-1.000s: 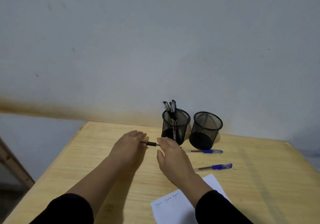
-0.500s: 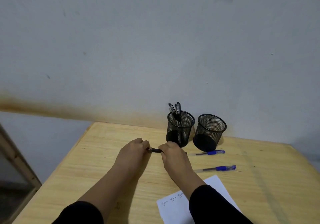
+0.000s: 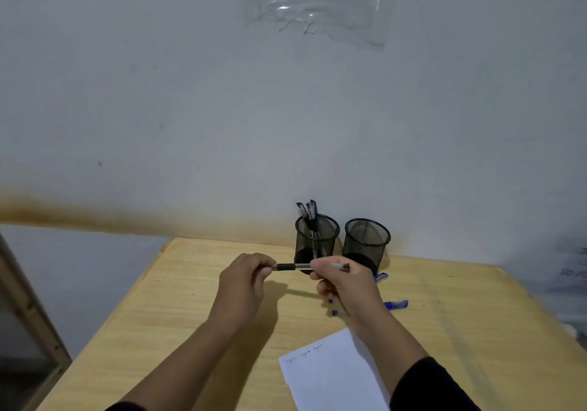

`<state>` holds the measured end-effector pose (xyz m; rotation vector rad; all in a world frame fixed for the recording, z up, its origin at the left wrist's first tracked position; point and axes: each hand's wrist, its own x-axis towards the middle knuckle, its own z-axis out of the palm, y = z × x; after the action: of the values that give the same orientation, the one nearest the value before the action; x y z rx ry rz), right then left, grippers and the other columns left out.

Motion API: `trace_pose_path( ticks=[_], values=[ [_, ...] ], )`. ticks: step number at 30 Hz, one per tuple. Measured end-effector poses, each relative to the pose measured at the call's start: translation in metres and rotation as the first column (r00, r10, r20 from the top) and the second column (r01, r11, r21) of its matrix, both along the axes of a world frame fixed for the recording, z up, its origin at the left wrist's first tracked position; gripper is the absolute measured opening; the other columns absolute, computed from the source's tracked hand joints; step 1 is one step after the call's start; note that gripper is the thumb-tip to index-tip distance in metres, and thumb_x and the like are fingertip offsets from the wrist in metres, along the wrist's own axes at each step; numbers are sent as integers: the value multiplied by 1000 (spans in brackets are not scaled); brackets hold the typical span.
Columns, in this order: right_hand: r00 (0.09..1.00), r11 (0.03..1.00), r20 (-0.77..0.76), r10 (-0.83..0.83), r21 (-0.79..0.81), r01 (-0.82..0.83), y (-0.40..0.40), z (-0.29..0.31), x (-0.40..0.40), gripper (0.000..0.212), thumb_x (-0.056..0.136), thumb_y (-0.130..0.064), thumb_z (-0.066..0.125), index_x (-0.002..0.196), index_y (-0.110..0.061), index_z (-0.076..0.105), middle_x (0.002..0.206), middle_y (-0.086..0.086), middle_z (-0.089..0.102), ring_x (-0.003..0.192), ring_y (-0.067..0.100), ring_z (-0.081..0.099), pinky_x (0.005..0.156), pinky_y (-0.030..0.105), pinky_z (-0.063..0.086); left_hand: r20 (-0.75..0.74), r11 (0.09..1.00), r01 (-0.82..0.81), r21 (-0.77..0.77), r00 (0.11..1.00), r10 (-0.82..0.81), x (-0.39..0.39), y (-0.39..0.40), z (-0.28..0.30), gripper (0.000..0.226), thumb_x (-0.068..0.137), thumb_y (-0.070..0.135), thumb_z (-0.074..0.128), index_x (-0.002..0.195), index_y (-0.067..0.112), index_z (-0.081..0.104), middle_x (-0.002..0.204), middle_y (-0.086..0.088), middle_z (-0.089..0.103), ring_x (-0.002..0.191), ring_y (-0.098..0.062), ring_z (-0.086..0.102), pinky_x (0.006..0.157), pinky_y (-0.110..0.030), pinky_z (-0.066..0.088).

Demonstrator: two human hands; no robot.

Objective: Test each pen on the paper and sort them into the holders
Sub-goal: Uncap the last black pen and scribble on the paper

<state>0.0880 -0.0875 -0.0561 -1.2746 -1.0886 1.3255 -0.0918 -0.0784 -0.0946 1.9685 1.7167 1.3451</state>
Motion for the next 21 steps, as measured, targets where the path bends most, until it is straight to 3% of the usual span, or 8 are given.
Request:
trace_pose_path(
  ticks=[2, 3, 6, 10, 12, 15, 18, 21],
  values=[
    [981, 1000, -192, -16, 2, 17, -10, 2, -3, 4, 83, -7, 67, 79, -7, 66, 63, 7, 63, 44, 7, 50, 42, 18, 42, 53, 999, 31, -7, 998, -31, 9, -11, 5, 14, 86, 9, 60, 89, 18, 69, 77, 20, 56, 82, 16, 50, 69, 0, 35],
    [980, 1000, -198, 0, 18, 4, -15, 2, -4, 5, 85, -8, 65, 81, -6, 65, 63, 7, 62, 44, 7, 51, 42, 17, 43, 75, 998, 56, -9, 996, -55, 14, -16, 7, 13, 85, 9, 61, 89, 19, 70, 79, 20, 57, 81, 16, 51, 68, 1, 35],
    [985, 997, -161, 55, 64, -45, -30, 0, -6, 7, 89, -11, 61, 84, -7, 61, 63, 6, 61, 45, 8, 51, 43, 17, 40, 97, 991, 135, 11, 986, -135, 28, -33, 13, 12, 85, 11, 61, 90, 19, 70, 82, 20, 61, 80, 15, 54, 69, 0, 36],
    [993, 988, -110, 40, 154, -23, -50, -1, -5, 19, 91, -9, 57, 72, -9, 56, 59, 7, 58, 44, 8, 48, 42, 17, 37, 67, 982, 186, -6, 980, -185, 33, -46, 16, 13, 85, 7, 61, 89, 15, 70, 79, 17, 63, 71, 17, 53, 66, 0, 35],
    [990, 975, -139, -18, 216, 48, -61, 2, 2, 23, 91, -6, 55, 68, -8, 53, 55, 6, 55, 43, 8, 45, 40, 17, 35, 100, 995, 100, -25, 990, -97, 21, -49, 15, 16, 86, 4, 58, 86, 14, 70, 78, 10, 64, 69, 14, 54, 65, 1, 34],
    [983, 952, -154, -98, 272, 138, -73, 8, 26, 22, 91, -4, 54, 69, -5, 51, 52, 4, 53, 41, 7, 44, 39, 17, 33, 61, 991, -90, -102, 993, 97, -8, -53, 10, 16, 89, 6, 55, 89, 10, 70, 82, 1, 66, 74, -9, 55, 64, 3, 33],
    [991, 963, -103, -82, 247, 105, -81, 2, 34, 19, 92, -5, 52, 74, -4, 55, 56, 7, 56, 43, 10, 46, 39, 18, 35, -5, 988, -39, -152, 999, 38, -3, -60, 3, 13, 87, 9, 58, 90, 10, 71, 86, 2, 69, 77, -14, 57, 66, 2, 34],
    [993, 986, -106, -52, 154, 68, -85, -12, 26, 19, 94, -8, 46, 89, -6, 64, 66, 10, 62, 49, 12, 53, 41, 20, 40, -20, 983, -6, -183, 1000, 2, 23, -63, -9, 11, 86, 12, 60, 90, 13, 71, 88, -1, 71, 80, -16, 61, 68, -14, 39]
  ],
)
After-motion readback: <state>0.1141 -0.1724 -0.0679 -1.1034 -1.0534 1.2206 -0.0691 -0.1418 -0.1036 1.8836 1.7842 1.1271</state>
